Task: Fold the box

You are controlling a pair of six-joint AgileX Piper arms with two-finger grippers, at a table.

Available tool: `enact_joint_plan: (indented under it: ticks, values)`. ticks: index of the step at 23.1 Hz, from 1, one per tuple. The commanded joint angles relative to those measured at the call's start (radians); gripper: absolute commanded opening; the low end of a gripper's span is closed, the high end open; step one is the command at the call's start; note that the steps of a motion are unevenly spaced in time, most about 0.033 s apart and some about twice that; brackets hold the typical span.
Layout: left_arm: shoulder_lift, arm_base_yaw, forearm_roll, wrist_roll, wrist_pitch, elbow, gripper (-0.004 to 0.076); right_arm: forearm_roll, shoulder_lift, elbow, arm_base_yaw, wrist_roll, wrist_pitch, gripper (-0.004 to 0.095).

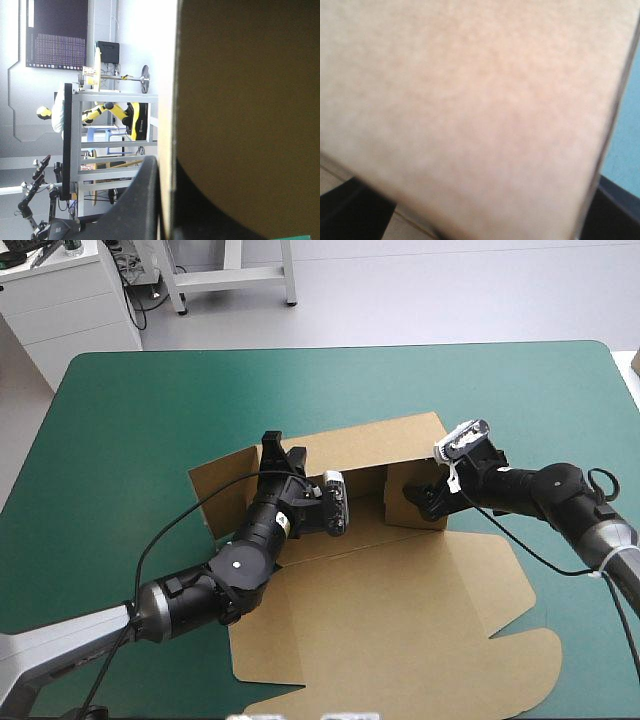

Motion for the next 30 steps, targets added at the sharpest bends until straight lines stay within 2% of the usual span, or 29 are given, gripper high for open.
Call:
enact_joint_plan:
  ticks: [1, 7, 12, 17, 23, 24, 25, 26, 28, 29, 30]
  values:
    - [-0.031, -0.012, 0.054, -0.015, -0.014, -0.033, -0.0032, -0.069, -0.028, -0.024, 0.001, 0.117, 0.010, 0.0842]
    - [-0.031, -0.012, 0.054, -0.015, 0.001, -0.033, -0.0032, -0.084, -0.030, -0.024, 0.001, 0.157, 0.057, 0.0842]
    - [-0.031, -0.012, 0.054, -0.015, 0.003, -0.033, -0.0032, -0.133, -0.070, -0.018, 0.001, 0.213, 0.053, 0.0837]
    - [-0.031, -0.012, 0.054, -0.015, 0.001, -0.033, -0.0032, -0.050, -0.198, 0.140, 0.001, 0.188, -0.142, 0.0813]
    - [-0.031, -0.012, 0.054, -0.015, -0.001, -0.033, -0.0032, 0.003, -0.228, 0.168, 0.001, 0.155, -0.159, 0.0782]
    - [-0.031, -0.012, 0.054, -0.015, -0.001, -0.033, -0.0032, 0.011, -0.228, 0.168, 0.001, 0.149, -0.159, 0.0749]
    - [-0.031, -0.012, 0.054, -0.015, -0.001, -0.033, -0.0032, 0.030, -0.228, 0.168, 0.001, 0.120, -0.164, 0.0621]
    - [-0.031, -0.012, 0.054, -0.015, -0.001, -0.033, -0.0032, 0.040, -0.226, 0.168, 0.001, 0.105, -0.166, 0.0543]
    - [-0.031, -0.012, 0.054, -0.015, -0.003, -0.033, -0.0032, 0.103, -0.218, 0.168, 0.001, 0.015, -0.163, 0.0068]
    - [-0.031, -0.012, 0.054, -0.015, -0.003, -0.033, -0.0032, 0.119, -0.213, 0.168, 0.001, -0.005, -0.158, -0.0020]
    - [-0.031, -0.012, 0.054, -0.015, -0.003, -0.033, -0.0032, 0.146, -0.205, 0.168, 0.001, -0.025, -0.154, -0.0013]
